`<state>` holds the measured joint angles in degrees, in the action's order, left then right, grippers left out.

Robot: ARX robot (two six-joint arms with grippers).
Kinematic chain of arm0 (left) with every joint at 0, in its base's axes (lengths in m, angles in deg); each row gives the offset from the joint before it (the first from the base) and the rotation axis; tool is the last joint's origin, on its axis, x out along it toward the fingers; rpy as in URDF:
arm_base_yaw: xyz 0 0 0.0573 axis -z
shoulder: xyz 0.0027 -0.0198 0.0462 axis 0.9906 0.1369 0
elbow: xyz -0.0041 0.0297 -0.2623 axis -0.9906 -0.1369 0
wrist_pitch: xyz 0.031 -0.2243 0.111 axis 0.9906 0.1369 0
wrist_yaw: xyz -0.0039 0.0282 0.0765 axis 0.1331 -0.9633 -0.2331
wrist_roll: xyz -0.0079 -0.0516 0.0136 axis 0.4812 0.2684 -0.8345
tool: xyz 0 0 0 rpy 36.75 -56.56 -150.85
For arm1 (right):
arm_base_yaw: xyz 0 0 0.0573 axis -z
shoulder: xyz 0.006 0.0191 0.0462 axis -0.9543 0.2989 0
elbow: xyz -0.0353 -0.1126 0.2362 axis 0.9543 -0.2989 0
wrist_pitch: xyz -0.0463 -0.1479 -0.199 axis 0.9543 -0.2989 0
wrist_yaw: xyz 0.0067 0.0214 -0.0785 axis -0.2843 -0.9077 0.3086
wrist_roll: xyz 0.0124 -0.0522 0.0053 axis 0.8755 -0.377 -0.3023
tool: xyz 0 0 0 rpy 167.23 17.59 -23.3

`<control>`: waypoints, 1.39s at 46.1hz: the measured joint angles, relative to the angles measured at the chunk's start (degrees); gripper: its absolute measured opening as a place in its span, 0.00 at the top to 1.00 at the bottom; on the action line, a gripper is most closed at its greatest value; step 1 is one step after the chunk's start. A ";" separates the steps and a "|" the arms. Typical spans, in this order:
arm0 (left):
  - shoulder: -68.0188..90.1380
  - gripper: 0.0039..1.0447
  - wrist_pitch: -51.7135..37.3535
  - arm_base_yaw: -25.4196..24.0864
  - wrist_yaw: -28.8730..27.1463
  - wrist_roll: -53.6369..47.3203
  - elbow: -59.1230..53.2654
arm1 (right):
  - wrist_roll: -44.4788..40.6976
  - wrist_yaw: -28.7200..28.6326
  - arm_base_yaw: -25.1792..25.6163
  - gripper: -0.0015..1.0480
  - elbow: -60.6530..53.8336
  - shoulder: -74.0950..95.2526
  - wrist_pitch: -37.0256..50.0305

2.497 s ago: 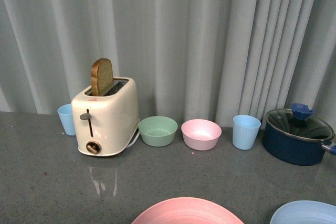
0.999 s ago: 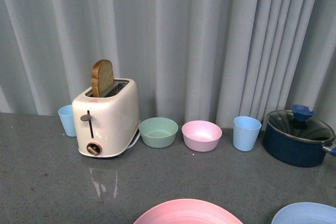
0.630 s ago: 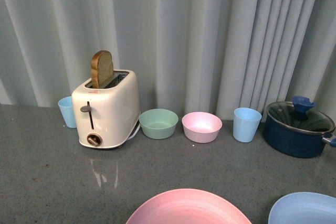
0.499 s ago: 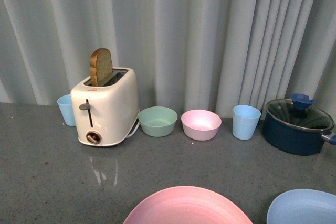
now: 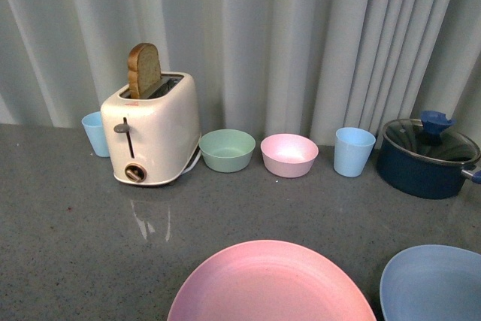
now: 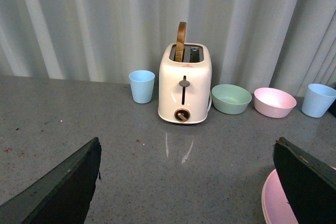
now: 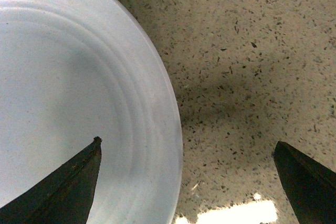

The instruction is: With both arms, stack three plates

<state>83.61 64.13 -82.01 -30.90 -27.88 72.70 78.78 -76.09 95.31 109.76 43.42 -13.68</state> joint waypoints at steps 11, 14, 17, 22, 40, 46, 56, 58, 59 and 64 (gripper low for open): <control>-0.02 0.06 0.00 0.00 0.00 0.02 0.00 | 1.53 -0.28 -2.25 0.07 3.39 5.46 2.91; 0.00 0.06 0.00 0.00 0.00 0.02 0.00 | 2.01 -0.13 -2.99 0.07 3.54 6.49 3.87; 0.00 0.06 0.00 0.00 0.00 0.00 0.00 | 2.40 -0.59 -3.58 0.07 3.54 7.19 4.74; 0.00 0.06 0.00 0.00 0.00 0.02 0.00 | 3.19 -1.31 -4.52 0.07 3.54 8.66 7.56; 0.00 0.06 0.00 0.00 0.00 0.00 0.00 | 4.96 -1.55 -5.11 0.50 2.32 9.86 10.45; 0.00 0.06 0.00 0.00 0.00 0.02 0.00 | 5.22 -2.25 -4.74 0.67 1.31 9.66 10.40; 0.00 0.06 0.00 0.00 0.00 0.00 0.00 | 6.45 -5.38 -2.71 0.94 -0.59 6.84 10.25; 0.00 0.06 0.00 0.00 0.00 0.02 0.00 | 6.93 -6.45 -2.08 0.97 -1.07 5.42 10.23; 0.00 0.06 0.00 0.00 0.00 0.00 0.00 | 6.95 -6.64 -1.92 0.97 -1.22 5.05 10.23; 0.00 0.06 0.00 0.00 0.00 0.02 0.00 | 6.84 -7.58 -0.37 0.97 -2.91 -0.02 7.67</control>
<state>83.61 64.13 -82.01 -30.90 -27.86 72.70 85.62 -83.68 94.94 106.85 43.39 -6.01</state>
